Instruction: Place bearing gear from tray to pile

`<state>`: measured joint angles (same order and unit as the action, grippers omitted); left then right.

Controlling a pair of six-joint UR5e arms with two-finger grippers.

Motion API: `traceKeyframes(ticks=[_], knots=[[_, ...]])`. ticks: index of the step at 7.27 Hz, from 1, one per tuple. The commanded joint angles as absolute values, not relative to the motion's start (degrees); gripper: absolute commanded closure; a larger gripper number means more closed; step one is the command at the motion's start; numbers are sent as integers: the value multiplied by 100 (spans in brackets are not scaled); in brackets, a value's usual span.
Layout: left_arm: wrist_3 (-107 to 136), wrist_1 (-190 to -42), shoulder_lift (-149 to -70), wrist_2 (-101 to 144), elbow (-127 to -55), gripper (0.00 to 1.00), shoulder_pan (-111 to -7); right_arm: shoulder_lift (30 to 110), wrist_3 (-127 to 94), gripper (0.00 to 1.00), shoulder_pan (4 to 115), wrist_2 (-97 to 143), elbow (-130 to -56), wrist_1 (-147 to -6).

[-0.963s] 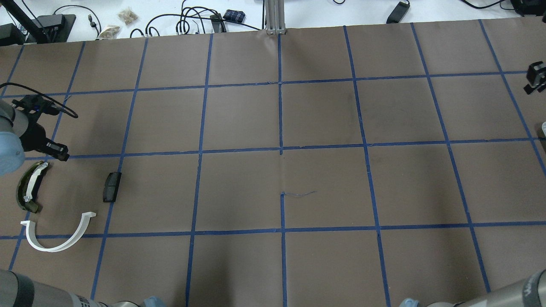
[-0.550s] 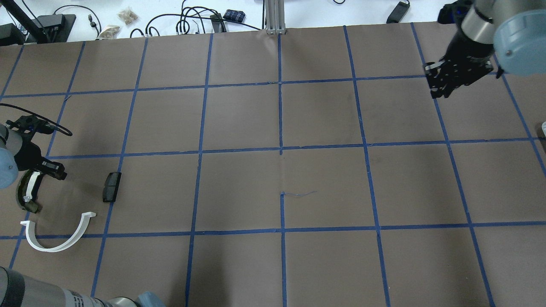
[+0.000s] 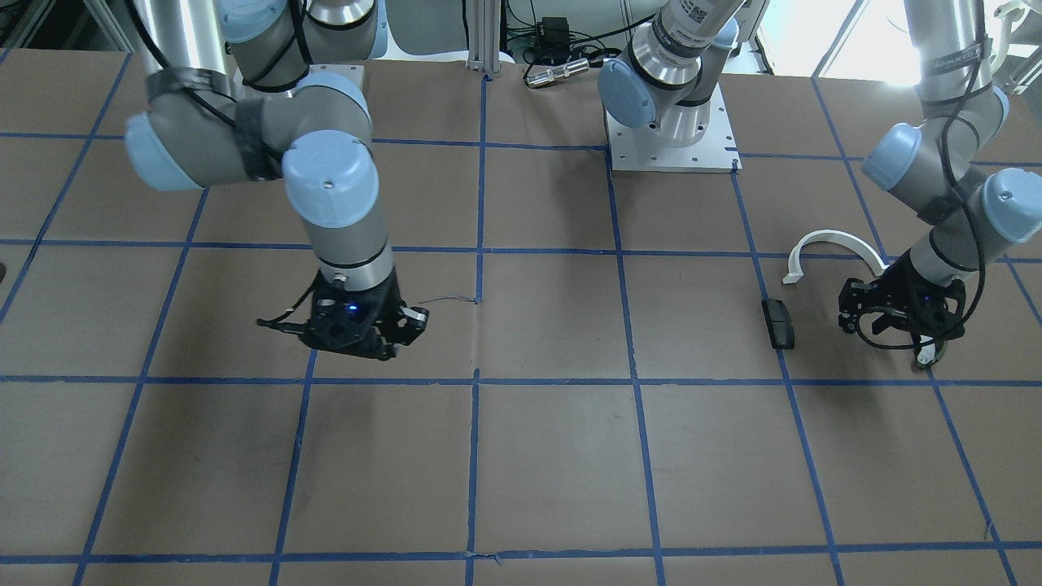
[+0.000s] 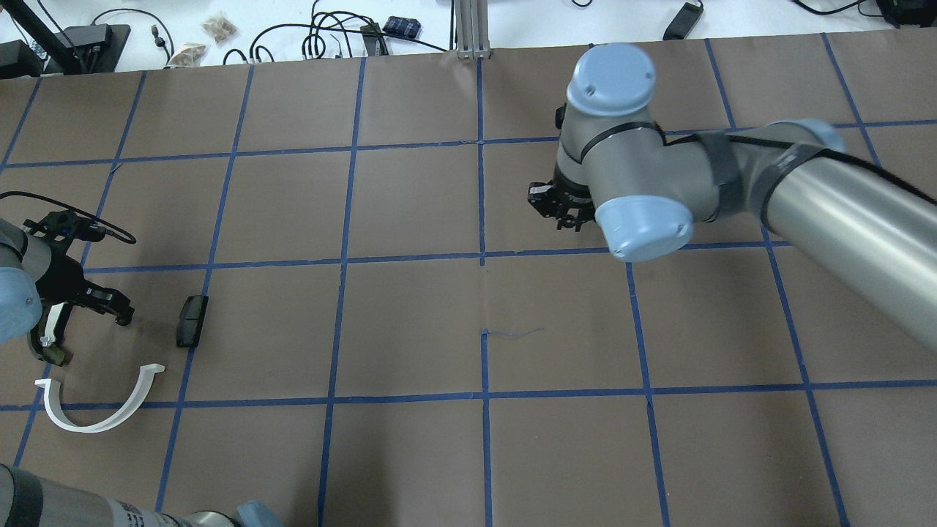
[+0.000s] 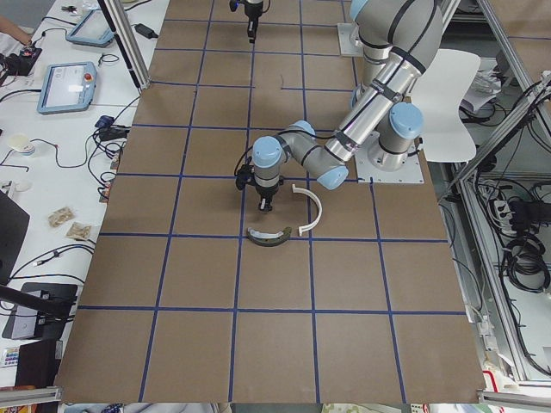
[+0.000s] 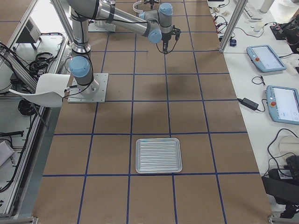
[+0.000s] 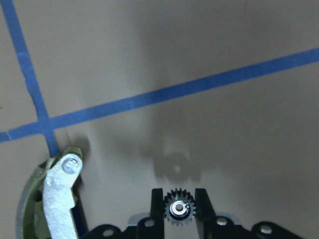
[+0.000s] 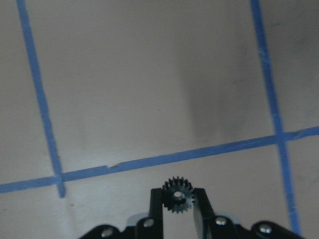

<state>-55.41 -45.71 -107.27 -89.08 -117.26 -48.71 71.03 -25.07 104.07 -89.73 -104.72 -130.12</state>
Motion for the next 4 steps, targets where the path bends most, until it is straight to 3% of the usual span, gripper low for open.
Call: traceKeyframes(ticks=[1,3,4], knots=[[-5528,-4562,-10548,-8676,-11568,20,-5087,6401,-3548,94,11072,-8578,-10303,-14006],[-5354,-4771,-10450,-8491,-11146,20,-5543,6223,-3551,85,11144,-8622,-10266,-14010],[-5239,-4772,-10354,-8464,-11118,20,-5885,6240,-3603,48,11145,-8648,-10257,-13931]])
